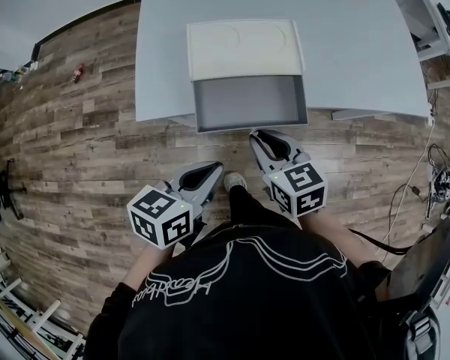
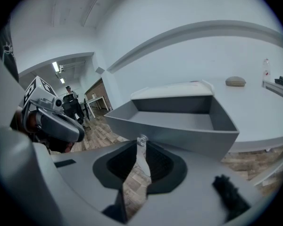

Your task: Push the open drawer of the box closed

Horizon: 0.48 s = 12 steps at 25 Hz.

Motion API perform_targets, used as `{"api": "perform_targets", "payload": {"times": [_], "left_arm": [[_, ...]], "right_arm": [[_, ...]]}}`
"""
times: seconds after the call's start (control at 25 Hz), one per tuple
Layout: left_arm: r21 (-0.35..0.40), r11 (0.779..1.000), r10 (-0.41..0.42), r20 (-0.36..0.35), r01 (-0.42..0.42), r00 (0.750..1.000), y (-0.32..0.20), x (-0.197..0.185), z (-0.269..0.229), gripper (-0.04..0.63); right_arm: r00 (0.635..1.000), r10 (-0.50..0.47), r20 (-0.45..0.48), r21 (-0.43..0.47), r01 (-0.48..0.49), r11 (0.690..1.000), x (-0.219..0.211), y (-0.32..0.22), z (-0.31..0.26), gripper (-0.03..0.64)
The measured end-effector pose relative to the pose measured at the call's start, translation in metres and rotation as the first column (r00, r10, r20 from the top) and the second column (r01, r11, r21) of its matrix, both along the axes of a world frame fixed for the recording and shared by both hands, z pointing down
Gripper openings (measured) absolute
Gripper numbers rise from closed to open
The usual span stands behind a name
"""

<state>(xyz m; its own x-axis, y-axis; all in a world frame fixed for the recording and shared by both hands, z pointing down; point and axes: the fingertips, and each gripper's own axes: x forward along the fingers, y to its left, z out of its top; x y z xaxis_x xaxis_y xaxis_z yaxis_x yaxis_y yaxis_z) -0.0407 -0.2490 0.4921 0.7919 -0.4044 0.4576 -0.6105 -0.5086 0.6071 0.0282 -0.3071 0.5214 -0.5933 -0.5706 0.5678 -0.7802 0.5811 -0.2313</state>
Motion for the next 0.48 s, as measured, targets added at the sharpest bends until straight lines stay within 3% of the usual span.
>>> {"api": "perform_targets", "payload": {"times": [0.48], "left_arm": [[-0.017,0.999,-0.03,-0.003,0.03,1.0,-0.014,-0.01,0.006,0.006]], "right_arm": [[1.0,0.023,-0.005,-0.009,-0.023,1.0,0.001,-0.042,-0.002,0.067]]}}
